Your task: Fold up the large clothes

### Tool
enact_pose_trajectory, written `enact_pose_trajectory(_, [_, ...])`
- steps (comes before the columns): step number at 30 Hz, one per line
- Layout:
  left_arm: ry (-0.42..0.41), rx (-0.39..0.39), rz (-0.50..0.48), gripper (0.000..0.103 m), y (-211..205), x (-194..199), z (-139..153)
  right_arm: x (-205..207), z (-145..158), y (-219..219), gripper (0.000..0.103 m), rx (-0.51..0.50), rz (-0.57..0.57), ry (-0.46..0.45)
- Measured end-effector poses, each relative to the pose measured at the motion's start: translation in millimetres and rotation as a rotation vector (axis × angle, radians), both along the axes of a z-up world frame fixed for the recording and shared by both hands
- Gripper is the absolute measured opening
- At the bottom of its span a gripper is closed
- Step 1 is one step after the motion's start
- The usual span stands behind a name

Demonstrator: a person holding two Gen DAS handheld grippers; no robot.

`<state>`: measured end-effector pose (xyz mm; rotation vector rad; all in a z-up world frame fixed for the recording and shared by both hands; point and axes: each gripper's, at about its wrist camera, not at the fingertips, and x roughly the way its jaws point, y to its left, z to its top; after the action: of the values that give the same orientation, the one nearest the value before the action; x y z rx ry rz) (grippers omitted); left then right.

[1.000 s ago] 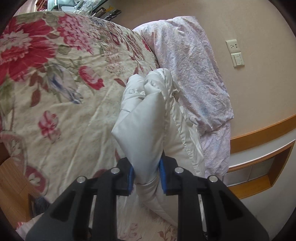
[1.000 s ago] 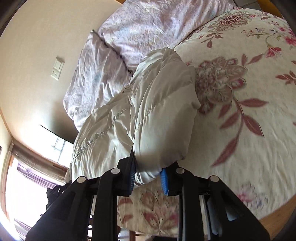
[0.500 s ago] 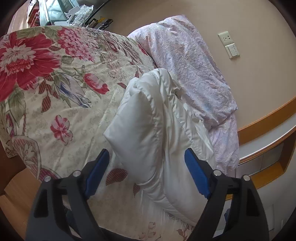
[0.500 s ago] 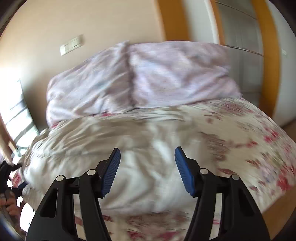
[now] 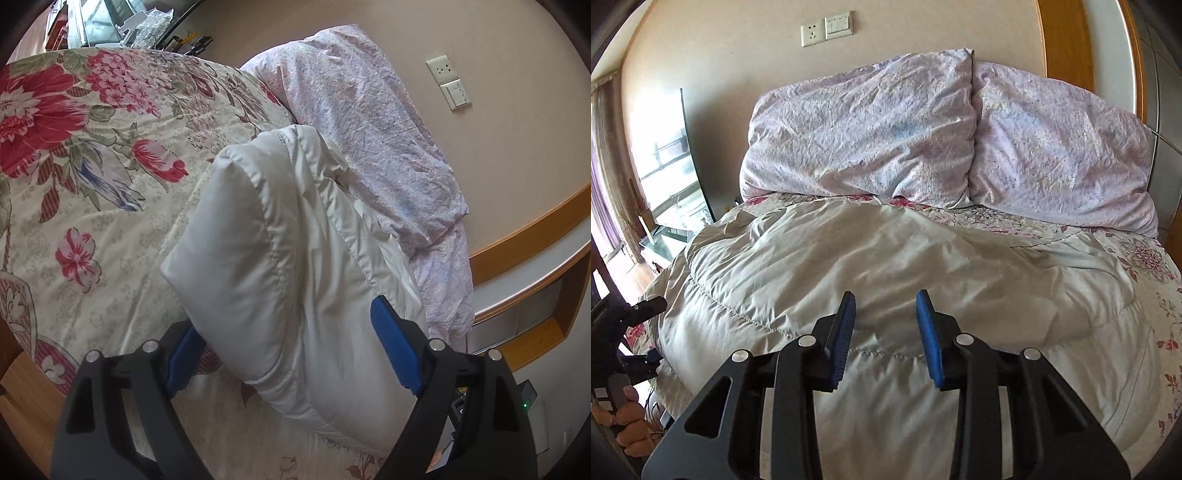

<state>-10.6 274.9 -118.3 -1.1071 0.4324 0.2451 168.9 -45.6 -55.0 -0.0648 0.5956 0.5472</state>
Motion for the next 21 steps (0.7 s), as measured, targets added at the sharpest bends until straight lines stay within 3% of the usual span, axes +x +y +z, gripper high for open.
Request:
enact_pose_trajectory(4, [0.000, 0.014, 0.004, 0.085, 0, 1, 0, 12, -12, 10, 0.036, -0.014, -0.012, 0.054])
enact_pose_trajectory(11, [0.001, 0.032, -0.003, 0.085, -1, 10, 1, 18, -45, 51, 0.037, -0.227, -0.016, 0.066])
enact_pose_trajectory(21, [-0.057, -0.024, 0.015, 0.085, 8, 13, -2, 20, -48, 49, 0.038, -0.200, -0.033, 0.097])
